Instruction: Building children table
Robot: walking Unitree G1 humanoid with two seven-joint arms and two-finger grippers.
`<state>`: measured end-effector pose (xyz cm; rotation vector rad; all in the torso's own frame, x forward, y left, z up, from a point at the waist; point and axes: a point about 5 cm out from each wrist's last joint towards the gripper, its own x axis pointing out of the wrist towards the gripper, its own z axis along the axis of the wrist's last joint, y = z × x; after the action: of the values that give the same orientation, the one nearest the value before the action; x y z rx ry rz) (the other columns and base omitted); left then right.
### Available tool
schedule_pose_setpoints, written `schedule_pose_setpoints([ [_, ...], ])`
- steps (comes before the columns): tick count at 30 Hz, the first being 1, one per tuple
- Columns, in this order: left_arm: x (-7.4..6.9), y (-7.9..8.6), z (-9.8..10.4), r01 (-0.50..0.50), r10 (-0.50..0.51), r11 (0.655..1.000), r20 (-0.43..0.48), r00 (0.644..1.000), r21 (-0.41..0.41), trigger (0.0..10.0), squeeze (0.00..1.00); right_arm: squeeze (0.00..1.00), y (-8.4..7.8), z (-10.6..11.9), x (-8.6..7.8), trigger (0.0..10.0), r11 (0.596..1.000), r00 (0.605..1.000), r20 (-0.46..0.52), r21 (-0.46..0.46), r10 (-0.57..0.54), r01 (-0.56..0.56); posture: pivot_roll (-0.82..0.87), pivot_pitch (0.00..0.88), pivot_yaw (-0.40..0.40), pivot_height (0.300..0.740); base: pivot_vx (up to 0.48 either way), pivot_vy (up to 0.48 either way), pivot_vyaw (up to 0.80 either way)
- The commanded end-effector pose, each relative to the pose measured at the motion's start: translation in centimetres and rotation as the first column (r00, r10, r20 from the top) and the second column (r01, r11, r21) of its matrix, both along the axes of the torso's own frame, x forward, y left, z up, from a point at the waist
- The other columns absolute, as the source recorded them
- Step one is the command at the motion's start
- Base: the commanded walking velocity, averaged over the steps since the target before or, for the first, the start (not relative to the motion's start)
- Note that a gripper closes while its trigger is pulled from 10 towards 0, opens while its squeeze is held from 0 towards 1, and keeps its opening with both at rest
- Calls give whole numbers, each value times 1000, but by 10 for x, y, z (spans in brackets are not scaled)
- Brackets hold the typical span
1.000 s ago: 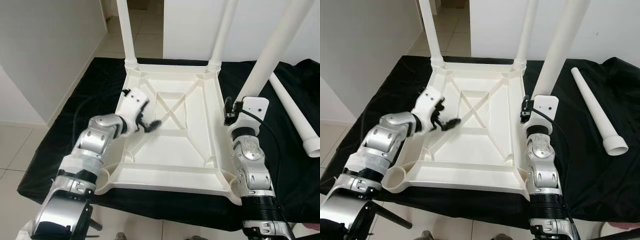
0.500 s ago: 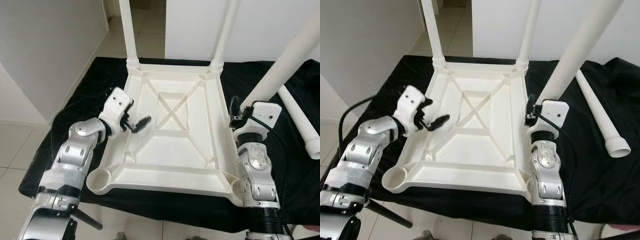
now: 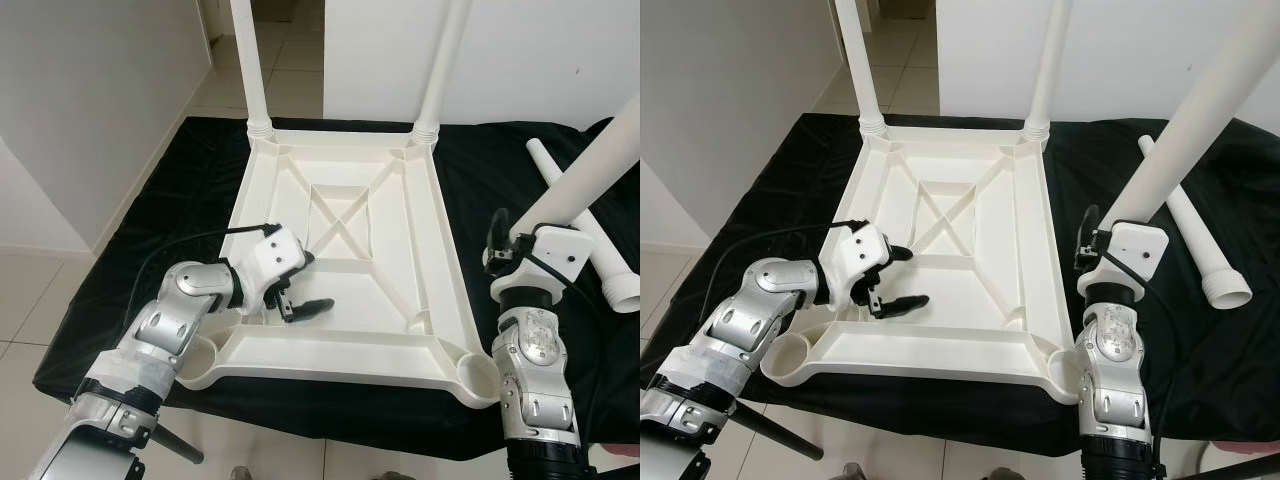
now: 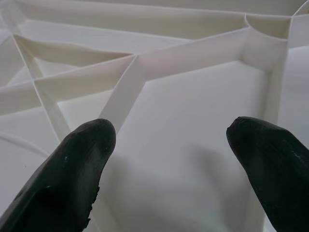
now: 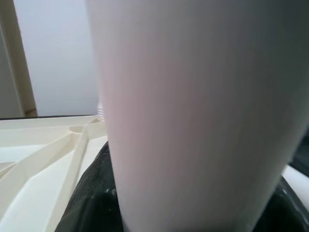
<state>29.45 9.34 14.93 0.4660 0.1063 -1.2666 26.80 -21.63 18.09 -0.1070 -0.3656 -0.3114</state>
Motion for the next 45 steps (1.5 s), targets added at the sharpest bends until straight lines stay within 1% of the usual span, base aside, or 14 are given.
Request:
schedule_pose_setpoints([
  [1,-14,-2,-6,169,-165,985,-78,983,37,10000,0,0,-3,4,-3,10000,1000,1000,13,-12,-20,20,-106,0,65,740,0,0,0],
  [9,-21,-6,-8,220,-218,975,-97,971,15,10000,0,0,-6,2,-6,10000,999,999,2,-22,-36,36,-114,0,71,740,0,0,0],
  [14,-25,-10,-14,243,-237,968,-102,966,55,10000,0,0,-6,3,-5,10000,999,999,1,-23,-36,36,-113,0,69,740,0,0,0],
  [15,-25,-13,-20,218,-208,971,-103,973,98,10000,0,0,-6,4,-4,10000,999,999,3,-25,-35,35,-114,0,71,740,0,0,0],
  [19,-19,-15,-25,147,-135,980,-98,986,133,10000,0,0,-6,5,-3,10000,999,999,4,-26,-35,35,-113,0,70,740,0,0,0],
  [21,1,-18,-33,-35,48,982,-63,997,188,10000,0,0,-6,5,-2,10000,999,999,4,-26,-38,38,-113,0,70,740,0,0,0],
  [23,7,-18,-35,-92,105,976,-56,993,198,10000,0,0,-6,5,-2,10000,999,999,4,-26,-40,40,-113,0,70,740,0,0,0],
  [24,14,-18,-34,-152,164,969,-48,985,197,6431,0,0,-6,5,-2,10000,999,999,3,-27,-41,41,-114,0,70,740,0,0,0],
  [26,14,-18,-34,-152,164,969,-48,985,197,6431,0,0,-6,5,-2,10000,999,999,3,-27,-41,41,-114,0,70,740,0,0,0],
  [27,18,-18,-33,-193,205,963,-47,978,190,4314,0,0,-6,5,-2,10000,999,999,3,-27,-41,41,-115,0,73,740,0,0,0],
  [28,22,-17,-30,-225,234,958,-26,972,175,0,0,0,-6,5,-1,10000,999,999,2,-29,-42,42,-115,0,73,740,0,0,0],
  [35,38,-12,-25,-396,400,906,4,916,148,0,0,0,-4,6,1,10000,999,999,4,-31,-39,39,-111,0,68,740,0,0,0],
  [42,44,-13,-23,-466,468,875,16,884,135,0,0,0,-5,6,2,10000,999,999,4,-33,-41,41,-105,0,70,740,0,0,0],
  [45,44,-14,-21,-466,468,876,19,884,124,0,0,0,-5,7,3,10000,999,999,6,-32,-40,40,-103,0,70,740,0,0,0],
])
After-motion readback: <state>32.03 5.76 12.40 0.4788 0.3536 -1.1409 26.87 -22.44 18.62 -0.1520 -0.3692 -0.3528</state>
